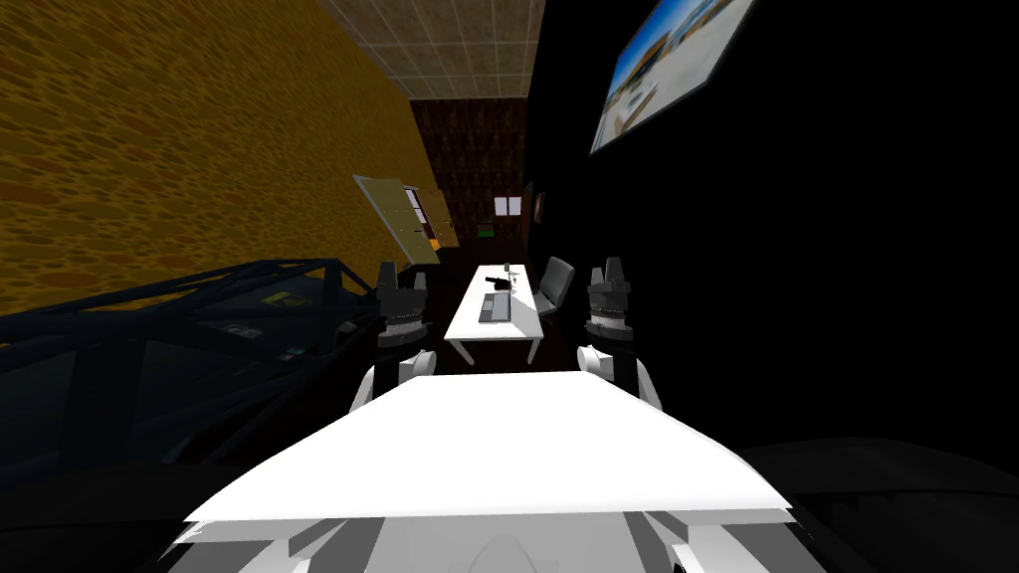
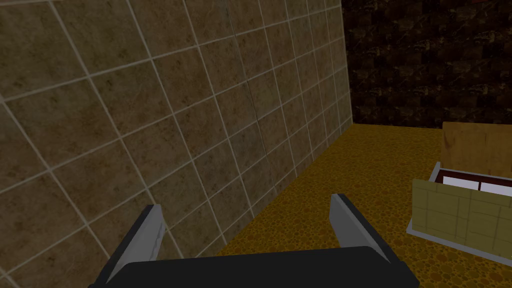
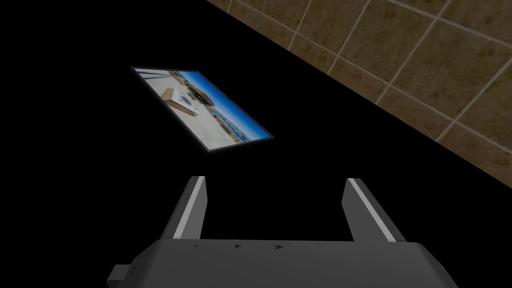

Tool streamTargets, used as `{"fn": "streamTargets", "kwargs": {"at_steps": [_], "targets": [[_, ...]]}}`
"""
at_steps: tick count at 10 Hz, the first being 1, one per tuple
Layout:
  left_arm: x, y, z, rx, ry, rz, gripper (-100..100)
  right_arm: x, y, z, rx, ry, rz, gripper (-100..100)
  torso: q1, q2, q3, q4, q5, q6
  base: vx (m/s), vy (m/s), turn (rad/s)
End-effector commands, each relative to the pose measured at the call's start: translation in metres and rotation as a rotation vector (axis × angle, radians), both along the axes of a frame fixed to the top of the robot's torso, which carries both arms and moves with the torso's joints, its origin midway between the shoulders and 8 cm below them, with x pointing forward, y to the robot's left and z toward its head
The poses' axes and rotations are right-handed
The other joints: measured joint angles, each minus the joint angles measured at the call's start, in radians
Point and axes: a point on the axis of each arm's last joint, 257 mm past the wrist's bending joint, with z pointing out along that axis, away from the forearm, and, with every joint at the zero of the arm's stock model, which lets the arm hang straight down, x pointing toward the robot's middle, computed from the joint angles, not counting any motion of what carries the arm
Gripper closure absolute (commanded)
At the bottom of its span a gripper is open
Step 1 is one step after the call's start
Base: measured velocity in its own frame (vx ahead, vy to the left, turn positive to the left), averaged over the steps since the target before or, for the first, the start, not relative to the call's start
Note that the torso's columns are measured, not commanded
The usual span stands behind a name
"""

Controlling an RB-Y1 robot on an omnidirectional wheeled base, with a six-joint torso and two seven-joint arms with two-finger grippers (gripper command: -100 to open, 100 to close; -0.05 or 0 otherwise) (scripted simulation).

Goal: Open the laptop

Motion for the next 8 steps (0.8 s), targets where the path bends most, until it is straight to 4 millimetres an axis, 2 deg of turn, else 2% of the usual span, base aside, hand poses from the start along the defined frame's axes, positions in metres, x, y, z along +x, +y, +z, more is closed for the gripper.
{"fn": "streamTargets", "kwargs": {"at_steps": [1, 8], "targets": [[0.0000, 0.0000, 0.0000, 0.000, 0.000, 0.000, 0, 0.0000, 0.0000, 0.0000, 0.000, 0.000, 0.000, 0, 0.000, 0.040, -0.082, 0.041, 0.000, 0.000, 0.000, 0.000, 0.000], [-0.0001, 0.0000, 0.0001, 0.000, 0.000, 0.000, 0, -0.0001, 0.0000, 0.0001, 0.000, 0.000, 0.000, 0, 0.000, 0.544, -1.087, 0.544, 0.000, 0.000, 0.000, 0.000, 0.000]]}}
